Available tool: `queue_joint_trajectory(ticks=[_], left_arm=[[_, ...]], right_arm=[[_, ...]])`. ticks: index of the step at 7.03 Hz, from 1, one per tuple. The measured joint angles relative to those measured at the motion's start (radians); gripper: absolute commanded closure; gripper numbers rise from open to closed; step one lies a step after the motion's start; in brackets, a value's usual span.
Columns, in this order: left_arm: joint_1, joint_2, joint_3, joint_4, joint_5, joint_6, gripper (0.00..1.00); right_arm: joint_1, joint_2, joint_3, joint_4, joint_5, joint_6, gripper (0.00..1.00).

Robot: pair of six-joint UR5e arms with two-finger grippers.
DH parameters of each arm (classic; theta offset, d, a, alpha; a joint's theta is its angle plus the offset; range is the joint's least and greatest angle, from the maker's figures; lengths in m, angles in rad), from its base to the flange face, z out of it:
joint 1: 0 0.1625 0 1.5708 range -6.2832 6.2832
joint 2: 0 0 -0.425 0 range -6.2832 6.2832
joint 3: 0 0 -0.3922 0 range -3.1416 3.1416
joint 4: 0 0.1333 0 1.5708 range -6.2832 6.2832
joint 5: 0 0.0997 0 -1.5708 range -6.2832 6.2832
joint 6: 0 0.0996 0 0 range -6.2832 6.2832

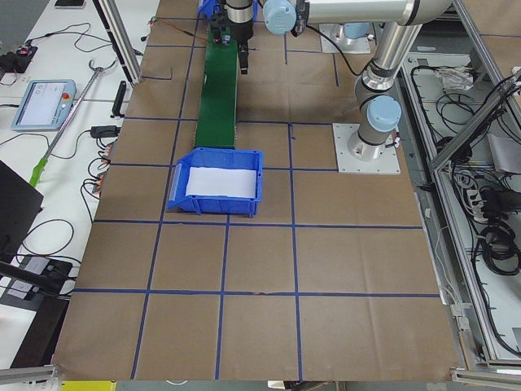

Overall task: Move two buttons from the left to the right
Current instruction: 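Lower the right gripper and grasp the red-capped button, then carry the red button to the bin with the right gripper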

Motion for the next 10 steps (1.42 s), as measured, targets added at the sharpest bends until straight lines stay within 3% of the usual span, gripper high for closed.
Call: queue_joint_trajectory(ticks=[3,4,6,10], left_arm=[[0.000,0.000,0.000,0.000,0.000,0.000,0.00],[0.000,0.000,0.000,0.000,0.000,0.000,0.00],[0.000,0.000,0.000,0.000,0.000,-0.001,0.00],[0.000,0.000,0.001,0.000,0.000,-0.002,0.00]], right_arm=[[0.005,0.041,-0.013,0.000,0.001,0.015,0.01],[0.006,0.055,-0.015,-0.001,0.001,0.016,0.19],[0.006,0.072,-0.018,-0.012,-0.001,0.012,0.92],[0.002,0.060,-0.071,-0.004,-0.040,-0.022,0.97]])
